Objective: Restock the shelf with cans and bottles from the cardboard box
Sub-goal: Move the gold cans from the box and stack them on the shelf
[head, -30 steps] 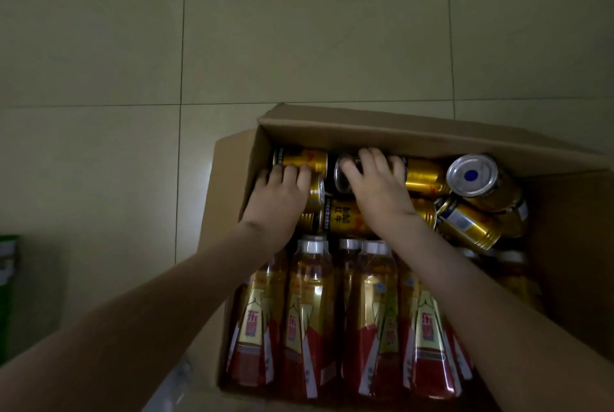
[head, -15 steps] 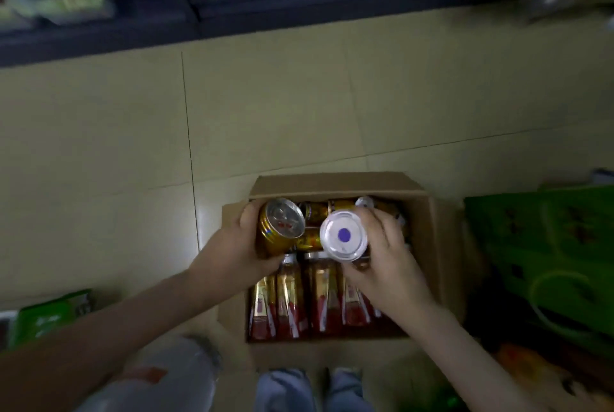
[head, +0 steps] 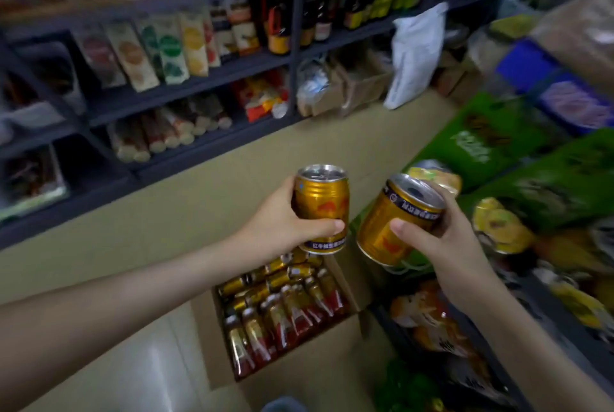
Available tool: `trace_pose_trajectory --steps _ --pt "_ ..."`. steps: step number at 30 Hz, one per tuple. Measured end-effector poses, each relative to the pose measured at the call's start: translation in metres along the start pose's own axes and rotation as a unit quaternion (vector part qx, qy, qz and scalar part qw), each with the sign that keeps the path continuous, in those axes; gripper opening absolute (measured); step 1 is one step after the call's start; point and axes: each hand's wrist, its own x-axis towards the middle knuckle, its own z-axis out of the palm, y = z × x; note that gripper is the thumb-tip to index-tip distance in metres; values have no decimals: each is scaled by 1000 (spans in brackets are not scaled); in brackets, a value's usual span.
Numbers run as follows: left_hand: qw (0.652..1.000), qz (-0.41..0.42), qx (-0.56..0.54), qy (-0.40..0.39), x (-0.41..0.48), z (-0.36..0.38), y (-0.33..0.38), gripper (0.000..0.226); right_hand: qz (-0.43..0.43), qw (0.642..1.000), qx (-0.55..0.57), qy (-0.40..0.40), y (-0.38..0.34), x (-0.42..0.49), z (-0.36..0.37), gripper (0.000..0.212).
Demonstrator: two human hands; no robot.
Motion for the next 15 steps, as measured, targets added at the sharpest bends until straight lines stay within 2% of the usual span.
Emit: trace_pose_trajectory --steps 6,11,15 --pt "987 118 -40 -104 -72 82 112 61 -68 994 38 79 -61 -123 -82 51" --pt "961 196 -39 -189 -170 180 160 56 -107 985 19 134 -75 -266 -155 57" --pt "939 237 -43 -246 -240 268 194 58 -135 968 6 209 -82 -381 -216 55"
